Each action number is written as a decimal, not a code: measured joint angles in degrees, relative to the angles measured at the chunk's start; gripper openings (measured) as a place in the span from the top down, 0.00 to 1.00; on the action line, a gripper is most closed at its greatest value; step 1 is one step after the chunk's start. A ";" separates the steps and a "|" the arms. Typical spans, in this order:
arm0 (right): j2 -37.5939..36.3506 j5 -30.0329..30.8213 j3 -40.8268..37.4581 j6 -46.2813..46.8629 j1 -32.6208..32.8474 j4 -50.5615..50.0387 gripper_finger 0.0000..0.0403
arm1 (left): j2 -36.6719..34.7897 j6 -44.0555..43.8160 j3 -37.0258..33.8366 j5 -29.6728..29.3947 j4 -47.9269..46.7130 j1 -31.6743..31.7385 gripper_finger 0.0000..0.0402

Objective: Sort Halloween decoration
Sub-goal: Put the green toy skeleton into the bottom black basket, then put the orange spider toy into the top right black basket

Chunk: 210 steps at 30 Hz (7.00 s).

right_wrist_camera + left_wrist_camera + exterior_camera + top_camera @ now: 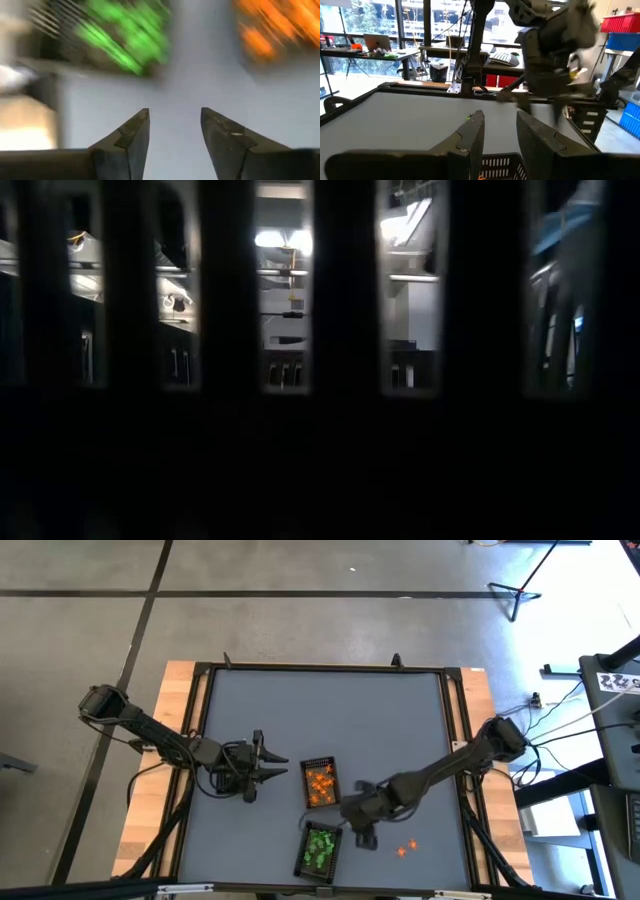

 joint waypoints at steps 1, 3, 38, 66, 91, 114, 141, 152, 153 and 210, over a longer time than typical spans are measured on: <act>-0.64 2.39 -0.07 1.30 0.53 -5.15 0.56 | 0.00 -0.37 0.00 -0.02 -0.04 0.00 0.74; -1.92 8.12 -0.13 4.27 1.67 -13.82 0.57 | 0.00 -0.70 0.00 -0.13 -0.45 0.00 0.74; 1.78 9.02 -14.82 29.05 25.87 -1.86 0.60 | 0.00 -1.13 0.00 -0.70 0.10 0.00 0.74; 1.96 17.62 -3.41 7.85 11.69 -21.94 1.00 | 0.00 -1.10 0.02 -0.81 -0.18 0.00 0.74; 1.82 10.67 8.27 -21.91 -10.99 -1.64 0.73 | 0.00 -1.04 0.02 -0.83 -0.79 0.01 0.74; -20.09 9.06 -19.24 23.77 11.57 -18.02 0.64 | 0.00 -0.86 0.07 -2.03 -2.16 0.07 0.74; -6.10 11.28 -26.35 43.74 30.08 0.58 0.79 | 0.00 -2.74 0.07 -3.10 -2.04 0.13 0.74; -10.19 15.54 -26.91 40.09 26.76 -3.41 0.97 | 0.00 -2.74 0.07 -2.99 -2.06 0.13 0.74; -10.63 15.72 -26.90 39.12 25.77 -3.31 0.98 | 0.00 -2.74 0.07 -2.97 -2.06 0.13 0.74; -11.49 14.80 -24.65 21.73 11.90 -7.92 0.97 | 0.00 -4.10 0.04 -3.01 -2.08 0.17 0.74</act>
